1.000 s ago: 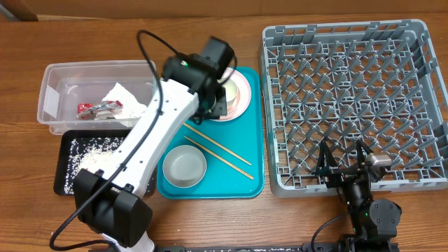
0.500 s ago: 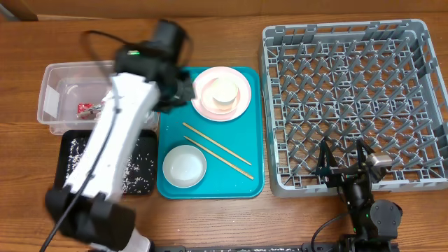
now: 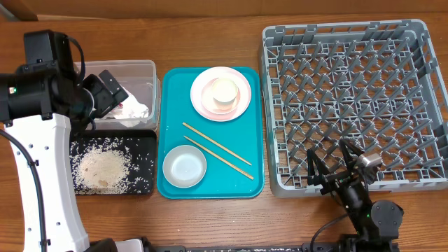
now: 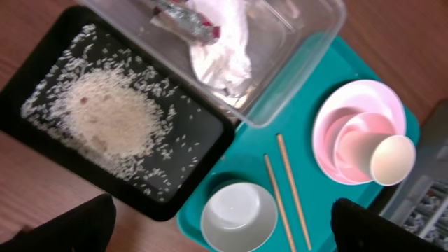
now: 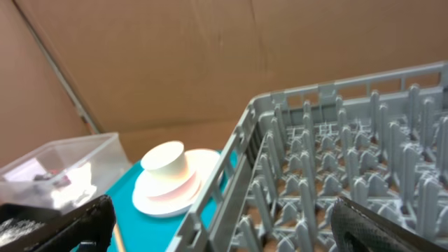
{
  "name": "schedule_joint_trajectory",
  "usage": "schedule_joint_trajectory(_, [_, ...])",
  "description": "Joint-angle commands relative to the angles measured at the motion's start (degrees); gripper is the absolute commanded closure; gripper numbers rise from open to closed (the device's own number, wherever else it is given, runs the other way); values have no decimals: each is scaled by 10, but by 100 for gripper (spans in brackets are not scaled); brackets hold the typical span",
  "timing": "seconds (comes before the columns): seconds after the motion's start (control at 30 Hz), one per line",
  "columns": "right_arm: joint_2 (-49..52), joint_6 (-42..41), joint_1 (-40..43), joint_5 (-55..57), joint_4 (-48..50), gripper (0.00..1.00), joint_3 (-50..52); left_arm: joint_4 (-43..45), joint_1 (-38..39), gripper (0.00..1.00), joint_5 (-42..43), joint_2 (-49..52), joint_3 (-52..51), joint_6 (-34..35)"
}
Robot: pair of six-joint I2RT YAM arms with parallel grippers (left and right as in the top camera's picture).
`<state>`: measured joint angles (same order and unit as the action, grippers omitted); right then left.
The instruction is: Sort waste into correct bins and load items into the dishwasher
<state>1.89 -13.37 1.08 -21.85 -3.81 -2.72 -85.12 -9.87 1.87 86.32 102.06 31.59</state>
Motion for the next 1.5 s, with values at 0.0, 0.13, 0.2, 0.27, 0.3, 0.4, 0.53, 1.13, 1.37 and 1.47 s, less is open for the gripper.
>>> schedule_joint_trajectory(0.0, [30,-19,1,-18,-37,0,-101,-3,-3,0,-33,3,9,1])
schedule_joint_trajectory(0.13, [144,-12,1,-19,-131,0,-248,-3,-3,0,-33,3,9,2])
schedule_joint_trajectory(0.2, [209,6,1,-34,-182,0,-318,-3,-3,0,-33,3,9,1])
schedule_joint_trajectory(0.27, [325,32,0,-73,-276,0,-443,-3,-3,0,-34,3,9,1])
schedule_joint_trajectory(0.3, [367,33,-4,-82,-312,0,-488,-3,-3,0,-34,3,9,1])
schedule_joint_trajectory(0.4, [465,34,-30,-89,-389,1,-592,-3,-3,0,-34,3,9,1])
schedule_joint_trajectory(0.53, [581,34,-118,-89,-440,1,-690,-3,-3,0,-34,3,9,2])
schedule_joint_trajectory(1.13, [918,37,-482,184,-378,15,-702,-3,-3,0,-34,3,9,1])
schedule_joint_trajectory(1.37, [964,94,-483,190,-344,88,-702,-3,-3,0,-34,3,9,1])
schedule_joint_trajectory(1.47, [979,97,-483,213,-334,95,-702,-3,-3,0,-33,3,9,1])
